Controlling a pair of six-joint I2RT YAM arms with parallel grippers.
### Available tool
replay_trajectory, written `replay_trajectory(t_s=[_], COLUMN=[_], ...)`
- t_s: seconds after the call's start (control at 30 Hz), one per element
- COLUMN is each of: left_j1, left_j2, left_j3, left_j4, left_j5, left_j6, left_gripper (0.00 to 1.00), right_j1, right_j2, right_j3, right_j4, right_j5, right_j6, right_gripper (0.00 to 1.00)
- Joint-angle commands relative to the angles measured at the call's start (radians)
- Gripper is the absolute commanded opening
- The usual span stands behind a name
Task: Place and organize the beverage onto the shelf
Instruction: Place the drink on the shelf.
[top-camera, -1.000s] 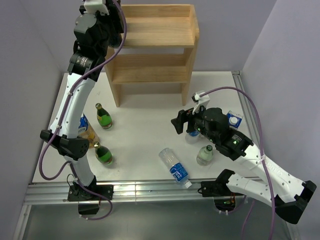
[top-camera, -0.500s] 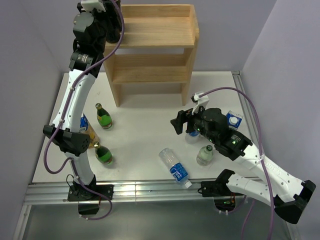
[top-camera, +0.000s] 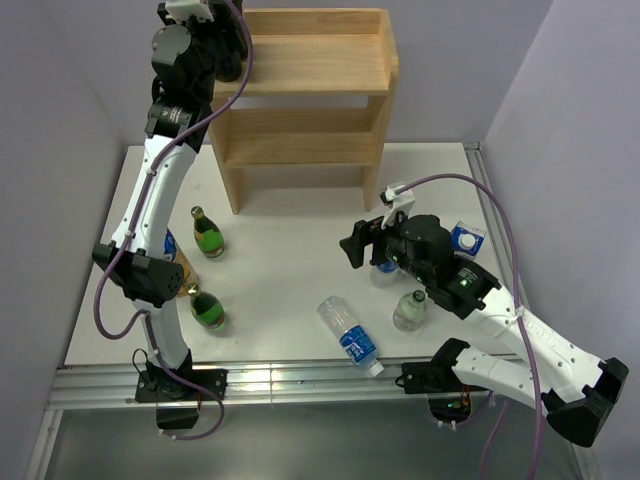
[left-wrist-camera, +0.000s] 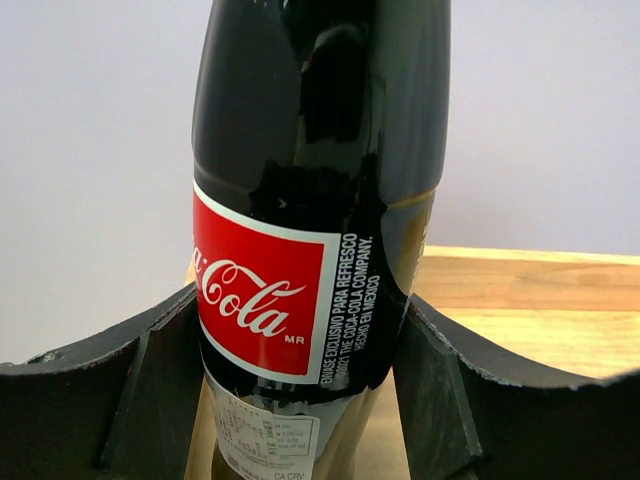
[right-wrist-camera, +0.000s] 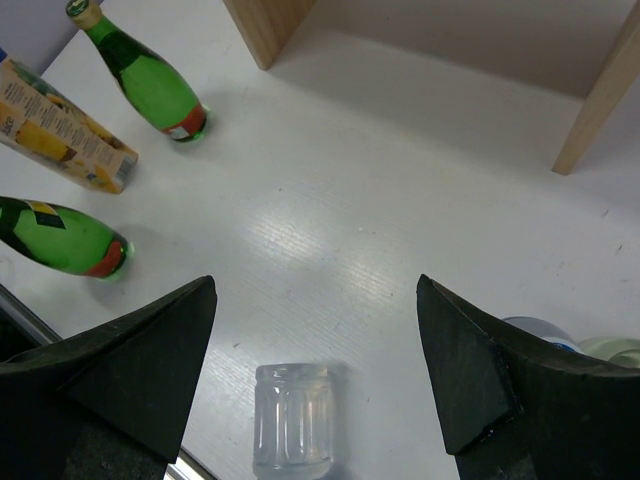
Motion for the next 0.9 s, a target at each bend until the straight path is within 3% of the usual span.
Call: replay_trajectory(t_s=[0.0,0.23,0.4,0.6,0.87], left_j1=[0.005,0.007,0.008,0.007,0.003], left_j2=[0.044,0.048,0.081,-0.01,0.019], left_j3=[0.043,-0.007,0.037,-0.089,-0.014], left_j4=[0.086,0.135,0.098,0.111,-0.001], left_j5=[0.03,0.031,0.046,0.077,0.12], left_j6=[-0.023,-0.028,-0.031,-0.063,-0.1], left_gripper=[0.1,0.12,0.1,0.09,0.11], right_j1=[-0.01,-0.011,-0.013,-0.013,-0.014], right_j2=[0.004,0.006,0.01,0.009,-0.002], right_j3=[-0.004,-0.007,-0.007,-0.001,0.001], right_j4=[0.05,0.05,0.051,0.05,0.051], right_j5=[-0.007,-0.014,-0.016,-0.031,-0.05], right_j6=[0.008,0.005,0.003,0.009,0.021], right_gripper=[0.88,0.88,0.88,0.88,0.87])
